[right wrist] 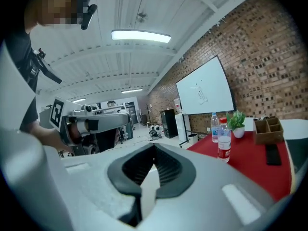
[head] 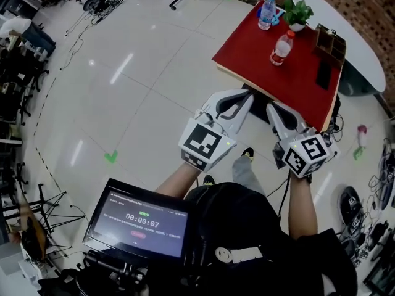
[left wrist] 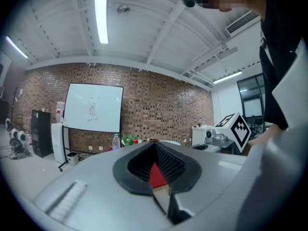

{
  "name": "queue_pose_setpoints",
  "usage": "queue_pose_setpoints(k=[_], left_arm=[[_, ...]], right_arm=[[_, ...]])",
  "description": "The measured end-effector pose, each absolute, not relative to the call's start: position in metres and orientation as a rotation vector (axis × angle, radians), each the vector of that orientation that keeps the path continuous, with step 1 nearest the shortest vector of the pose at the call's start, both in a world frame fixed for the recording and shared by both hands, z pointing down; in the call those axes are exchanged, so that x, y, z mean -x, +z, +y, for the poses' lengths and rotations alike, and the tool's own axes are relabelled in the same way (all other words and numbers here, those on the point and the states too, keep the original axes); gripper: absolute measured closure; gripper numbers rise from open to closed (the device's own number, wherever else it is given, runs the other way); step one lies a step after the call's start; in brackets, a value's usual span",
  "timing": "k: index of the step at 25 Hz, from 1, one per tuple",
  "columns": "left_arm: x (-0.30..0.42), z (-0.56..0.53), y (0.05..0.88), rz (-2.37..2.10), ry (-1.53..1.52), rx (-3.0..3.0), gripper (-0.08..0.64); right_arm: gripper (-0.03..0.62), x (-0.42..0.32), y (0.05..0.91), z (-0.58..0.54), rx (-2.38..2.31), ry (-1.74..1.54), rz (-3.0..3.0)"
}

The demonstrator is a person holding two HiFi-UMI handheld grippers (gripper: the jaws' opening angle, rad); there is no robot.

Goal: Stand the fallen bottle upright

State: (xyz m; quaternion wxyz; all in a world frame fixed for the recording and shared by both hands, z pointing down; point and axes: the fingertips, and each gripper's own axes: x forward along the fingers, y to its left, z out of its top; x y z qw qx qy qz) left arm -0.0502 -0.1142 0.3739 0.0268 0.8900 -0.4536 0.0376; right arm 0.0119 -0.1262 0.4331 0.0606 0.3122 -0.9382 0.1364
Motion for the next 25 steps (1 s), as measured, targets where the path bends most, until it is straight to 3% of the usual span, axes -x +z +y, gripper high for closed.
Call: queue_pose_setpoints(k=[10,25], left_arm=[[0.089,0.005,0.363,-1.373,0.036,-2.805,0.555],[0.033,0.038,0.354,-1.366,0.05,-2.798,0.555]], right_arm=[[0.589,0.026,0.409,0.001,-1.021,0.327,-2.803],[0.589,-0.001,0.394,0.046,-0.984,0.276,-2.822]])
